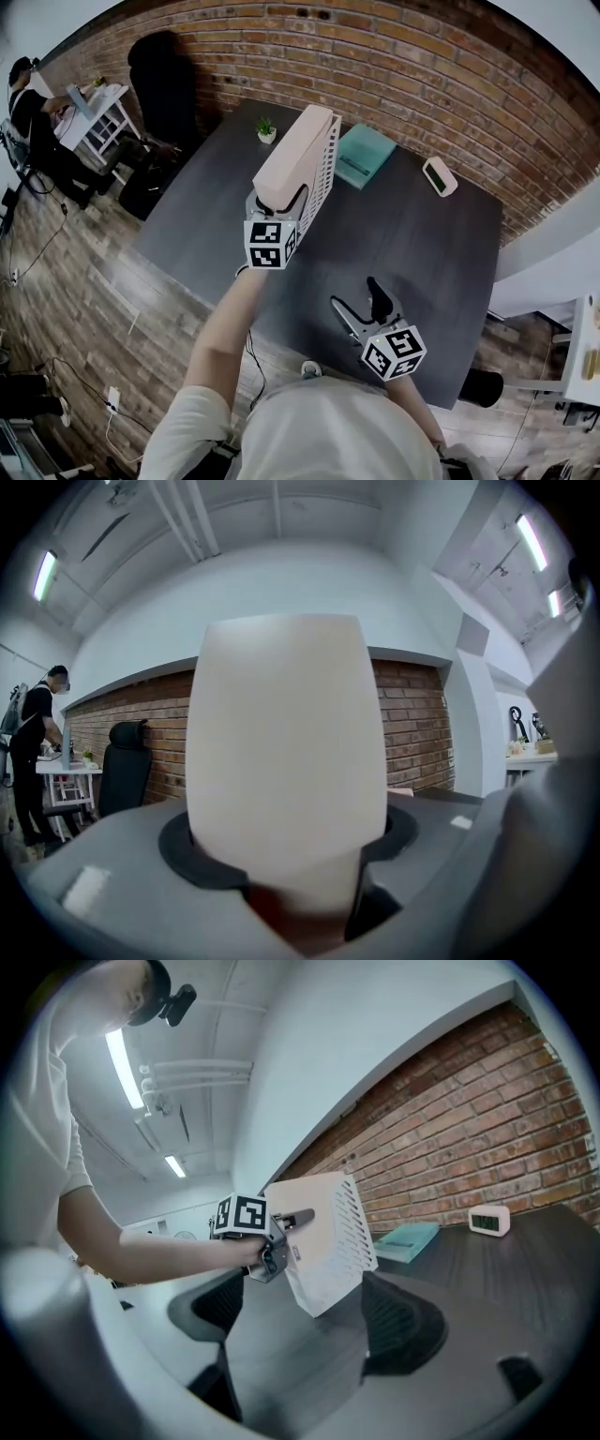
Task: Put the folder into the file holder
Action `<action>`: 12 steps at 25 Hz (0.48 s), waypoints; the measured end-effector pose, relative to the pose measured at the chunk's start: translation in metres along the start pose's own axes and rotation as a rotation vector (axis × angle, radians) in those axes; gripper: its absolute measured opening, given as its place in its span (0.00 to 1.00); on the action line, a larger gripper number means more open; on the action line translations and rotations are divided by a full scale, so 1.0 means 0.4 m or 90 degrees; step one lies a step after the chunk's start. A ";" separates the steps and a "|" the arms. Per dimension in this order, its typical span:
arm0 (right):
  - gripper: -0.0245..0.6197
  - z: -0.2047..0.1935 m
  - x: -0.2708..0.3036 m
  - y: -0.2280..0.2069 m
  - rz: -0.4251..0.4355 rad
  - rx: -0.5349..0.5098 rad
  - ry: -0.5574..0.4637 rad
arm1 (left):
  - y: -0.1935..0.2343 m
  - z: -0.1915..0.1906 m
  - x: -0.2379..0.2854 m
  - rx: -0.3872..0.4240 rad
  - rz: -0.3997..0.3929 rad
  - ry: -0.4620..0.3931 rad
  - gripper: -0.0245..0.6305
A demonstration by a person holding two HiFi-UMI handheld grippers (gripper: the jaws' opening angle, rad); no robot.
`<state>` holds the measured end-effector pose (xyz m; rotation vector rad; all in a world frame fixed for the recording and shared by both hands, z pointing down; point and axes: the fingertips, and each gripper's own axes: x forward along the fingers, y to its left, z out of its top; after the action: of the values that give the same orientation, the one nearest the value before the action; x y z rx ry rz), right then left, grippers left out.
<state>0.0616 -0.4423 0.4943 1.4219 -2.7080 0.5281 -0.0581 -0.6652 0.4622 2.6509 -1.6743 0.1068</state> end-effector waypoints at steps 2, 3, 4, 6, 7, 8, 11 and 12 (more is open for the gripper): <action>0.63 -0.002 -0.006 0.003 -0.003 0.001 0.000 | 0.001 -0.005 0.000 -0.006 0.002 0.007 0.51; 0.63 -0.003 -0.009 0.005 -0.004 0.001 0.001 | 0.003 -0.009 -0.003 -0.010 0.004 0.012 0.52; 0.63 -0.002 -0.014 0.007 -0.004 0.001 0.001 | 0.003 -0.012 -0.006 -0.014 0.006 0.019 0.53; 0.63 0.001 -0.023 0.009 -0.007 -0.001 0.000 | -0.002 -0.016 -0.020 -0.024 0.006 0.029 0.58; 0.63 0.003 -0.028 0.011 -0.008 -0.003 -0.001 | -0.006 -0.015 -0.031 -0.028 0.005 0.031 0.60; 0.63 0.004 -0.033 0.013 -0.009 -0.005 -0.002 | -0.010 -0.013 -0.044 -0.030 0.006 0.029 0.61; 0.63 0.004 -0.053 0.032 -0.012 -0.009 -0.004 | -0.020 -0.009 -0.102 -0.035 0.011 0.023 0.62; 0.63 0.003 -0.062 0.040 -0.013 -0.012 -0.004 | -0.022 -0.007 -0.125 -0.036 0.013 0.021 0.62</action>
<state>0.0630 -0.4146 0.4839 1.4471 -2.6937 0.4960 -0.0716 -0.6162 0.4623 2.5770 -1.6694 0.1009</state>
